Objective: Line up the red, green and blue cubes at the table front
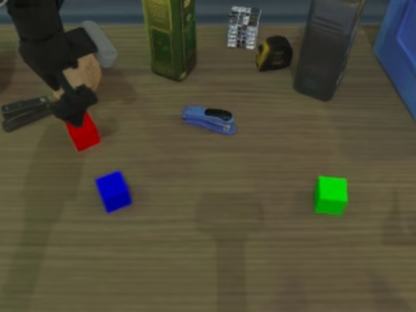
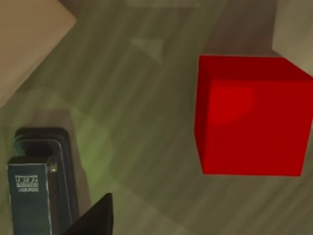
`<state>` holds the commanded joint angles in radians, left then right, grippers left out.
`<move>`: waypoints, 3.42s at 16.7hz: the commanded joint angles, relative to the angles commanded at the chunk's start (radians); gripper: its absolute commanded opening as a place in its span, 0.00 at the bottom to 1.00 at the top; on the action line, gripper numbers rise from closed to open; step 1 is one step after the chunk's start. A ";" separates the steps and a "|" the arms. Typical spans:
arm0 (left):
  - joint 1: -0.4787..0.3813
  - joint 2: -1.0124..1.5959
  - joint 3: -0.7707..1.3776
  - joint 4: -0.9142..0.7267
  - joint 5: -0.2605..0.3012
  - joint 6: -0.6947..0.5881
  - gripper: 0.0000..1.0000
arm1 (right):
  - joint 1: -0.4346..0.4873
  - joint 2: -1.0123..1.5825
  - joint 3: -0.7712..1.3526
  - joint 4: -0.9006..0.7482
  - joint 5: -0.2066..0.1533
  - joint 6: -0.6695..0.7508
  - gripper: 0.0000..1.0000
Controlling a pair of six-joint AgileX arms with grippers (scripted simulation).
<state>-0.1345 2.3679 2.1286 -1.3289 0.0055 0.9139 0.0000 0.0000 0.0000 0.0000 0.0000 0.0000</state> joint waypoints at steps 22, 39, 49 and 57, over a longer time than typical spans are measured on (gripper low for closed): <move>-0.001 0.070 -0.237 0.304 0.000 0.003 0.32 | 0.000 0.000 0.000 0.000 0.000 0.000 1.00; 0.009 0.019 -0.181 0.217 0.015 -0.016 0.00 | 0.000 0.000 0.000 0.000 0.000 0.000 1.00; 0.010 -0.013 -0.048 0.041 0.014 -0.011 0.00 | 0.000 0.000 0.000 0.000 0.000 0.000 1.00; -0.182 -0.248 -0.340 0.122 0.013 -0.028 0.00 | 0.000 0.000 0.000 0.000 0.000 0.000 1.00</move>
<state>-0.3163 2.1200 1.7888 -1.2070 0.0182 0.8856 0.0000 0.0000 0.0000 0.0000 0.0000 0.0000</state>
